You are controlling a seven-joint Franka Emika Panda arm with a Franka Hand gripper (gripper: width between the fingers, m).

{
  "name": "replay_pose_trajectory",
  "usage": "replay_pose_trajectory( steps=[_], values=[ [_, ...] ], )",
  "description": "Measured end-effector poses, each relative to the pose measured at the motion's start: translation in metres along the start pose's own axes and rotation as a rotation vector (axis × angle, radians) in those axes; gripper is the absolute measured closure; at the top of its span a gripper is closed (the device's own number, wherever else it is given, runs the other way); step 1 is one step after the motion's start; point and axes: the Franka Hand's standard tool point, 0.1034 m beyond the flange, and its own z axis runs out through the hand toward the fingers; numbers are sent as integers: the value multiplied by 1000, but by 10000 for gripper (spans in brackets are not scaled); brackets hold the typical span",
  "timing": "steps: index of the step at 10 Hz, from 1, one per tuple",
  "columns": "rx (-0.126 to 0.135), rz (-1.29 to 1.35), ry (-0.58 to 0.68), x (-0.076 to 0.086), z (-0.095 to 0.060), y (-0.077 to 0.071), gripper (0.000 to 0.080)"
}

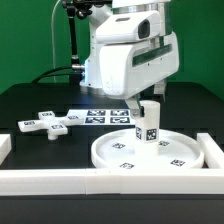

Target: Assemble round table

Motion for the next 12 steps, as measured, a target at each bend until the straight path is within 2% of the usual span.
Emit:
replay_pose_trajectory(
  steps=[4, 9, 12],
  values=[
    [-5, -233, -13, -4, 0, 2, 151],
    [2, -631, -80, -4, 11, -6, 151],
    [10, -631, -89, -7, 16, -8, 151]
  ],
)
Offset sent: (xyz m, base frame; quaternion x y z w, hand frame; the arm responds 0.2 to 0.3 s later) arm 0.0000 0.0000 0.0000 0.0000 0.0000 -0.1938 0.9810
